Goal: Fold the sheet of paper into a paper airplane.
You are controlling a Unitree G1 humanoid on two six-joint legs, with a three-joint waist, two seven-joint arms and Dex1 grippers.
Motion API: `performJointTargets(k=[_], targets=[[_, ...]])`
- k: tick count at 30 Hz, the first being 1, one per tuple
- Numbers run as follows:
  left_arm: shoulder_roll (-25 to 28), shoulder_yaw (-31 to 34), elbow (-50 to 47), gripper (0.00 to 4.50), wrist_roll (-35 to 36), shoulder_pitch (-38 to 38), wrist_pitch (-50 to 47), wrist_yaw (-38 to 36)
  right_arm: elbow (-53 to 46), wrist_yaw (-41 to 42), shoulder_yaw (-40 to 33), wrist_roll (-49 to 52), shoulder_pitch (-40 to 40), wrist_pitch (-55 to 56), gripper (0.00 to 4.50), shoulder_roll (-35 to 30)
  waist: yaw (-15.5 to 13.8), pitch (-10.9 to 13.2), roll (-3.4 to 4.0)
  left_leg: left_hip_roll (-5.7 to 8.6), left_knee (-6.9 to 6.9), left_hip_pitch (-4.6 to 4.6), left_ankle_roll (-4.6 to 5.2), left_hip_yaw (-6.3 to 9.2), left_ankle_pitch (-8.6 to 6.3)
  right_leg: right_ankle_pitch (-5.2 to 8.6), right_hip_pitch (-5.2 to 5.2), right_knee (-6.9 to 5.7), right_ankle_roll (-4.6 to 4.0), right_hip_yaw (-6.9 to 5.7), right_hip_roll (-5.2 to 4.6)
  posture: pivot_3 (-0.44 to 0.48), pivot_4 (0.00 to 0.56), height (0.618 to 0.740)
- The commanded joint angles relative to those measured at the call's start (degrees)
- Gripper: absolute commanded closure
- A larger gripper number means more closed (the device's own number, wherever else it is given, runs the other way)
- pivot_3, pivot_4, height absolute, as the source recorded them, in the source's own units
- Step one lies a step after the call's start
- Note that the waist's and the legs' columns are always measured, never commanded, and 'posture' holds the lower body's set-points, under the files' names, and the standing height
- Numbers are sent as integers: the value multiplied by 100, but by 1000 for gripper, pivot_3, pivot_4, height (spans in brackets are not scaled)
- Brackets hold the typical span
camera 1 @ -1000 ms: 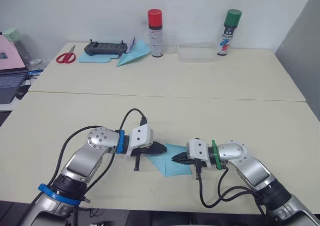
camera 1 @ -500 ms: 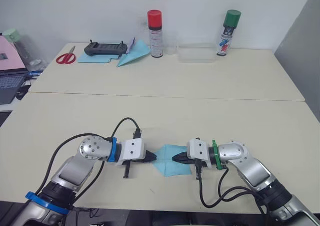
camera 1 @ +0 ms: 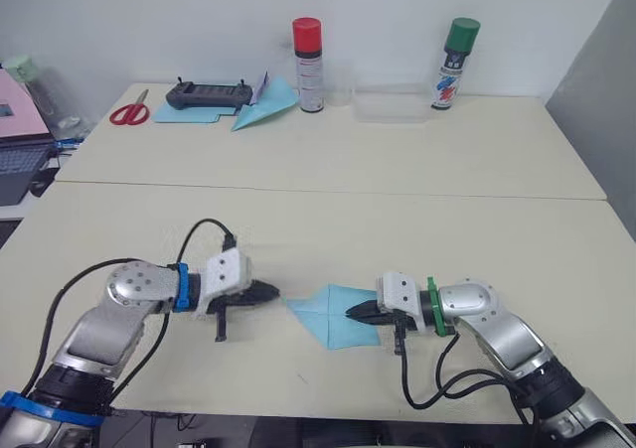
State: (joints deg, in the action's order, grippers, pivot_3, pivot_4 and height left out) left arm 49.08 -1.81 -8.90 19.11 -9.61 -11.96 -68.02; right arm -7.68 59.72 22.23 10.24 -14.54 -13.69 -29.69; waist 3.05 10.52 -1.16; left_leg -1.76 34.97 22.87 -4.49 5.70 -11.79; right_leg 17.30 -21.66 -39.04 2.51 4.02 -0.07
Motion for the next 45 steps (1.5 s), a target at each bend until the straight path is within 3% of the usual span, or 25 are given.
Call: performJointTargets(k=[1,4,12,13,19,22,32,36,40,45], targets=[[164,517,-593,3788,575,201,-246,-120,-715,-1,-646,915,-88,-871,4087,-24,0,1,1,1,-1,5,0,-1,0,0,-5,0,0,1,-1,0,150,740],[265,759,-1001,2904,913,460,-480,-215,-1005,-51,-978,1391,-123,-1519,3229,-118,11,2,0,1,-6,3,0,-2,-1,0,-7,0,-1,2,-2,0,150,740],[331,849,-1274,250,1198,614,-735,-328,-508,-468,-1223,1617,-174,-2201,232,48,8,3,0,0,-3,0,0,-6,0,2,-5,0,-4,4,0,0,150,740],[342,829,-1288,26,1201,636,-760,-358,-446,-468,-1178,1622,-172,-2253,218,76,9,3,0,0,-3,1,0,-5,0,2,-6,0,-3,4,0,0,150,740],[245,822,-1211,26,978,697,-545,-246,-126,-509,-785,1431,-188,-2277,218,351,10,6,4,-3,-10,4,0,-5,-1,4,-13,1,-6,2,2,0,150,740],[280,790,-1249,0,893,745,-535,-190,-287,-388,-727,1529,-135,-2318,842,371,10,6,4,-2,-9,3,0,-6,-1,4,-12,1,-6,3,2,0,150,740],[104,662,-1346,0,776,740,-499,77,-392,-366,-870,1703,-108,-2347,4487,377,9,6,4,-2,-8,3,0,-6,-1,4,-11,1,-6,3,2,0,150,740],[102,692,-1426,0,867,776,-674,146,-491,-498,-1184,1697,-203,-1870,4487,530,9,7,3,-2,-8,3,0,-5,-1,4,-12,1,-6,3,2,0,150,740],[185,1000,-997,0,1024,425,-920,224,-618,-219,-1072,699,-634,4,4487,178,15,17,11,-2,-5,3,0,-10,0,0,-13,-1,-1,5,2,0,150,740],[-41,827,-1222,0,1064,330,-987,406,-239,-285,-700,-605,-353,2597,4487,-201,-26,11,0,-1,-10,5,-1,-5,-1,4,-9,8,1,-3,0,0,150,740]])
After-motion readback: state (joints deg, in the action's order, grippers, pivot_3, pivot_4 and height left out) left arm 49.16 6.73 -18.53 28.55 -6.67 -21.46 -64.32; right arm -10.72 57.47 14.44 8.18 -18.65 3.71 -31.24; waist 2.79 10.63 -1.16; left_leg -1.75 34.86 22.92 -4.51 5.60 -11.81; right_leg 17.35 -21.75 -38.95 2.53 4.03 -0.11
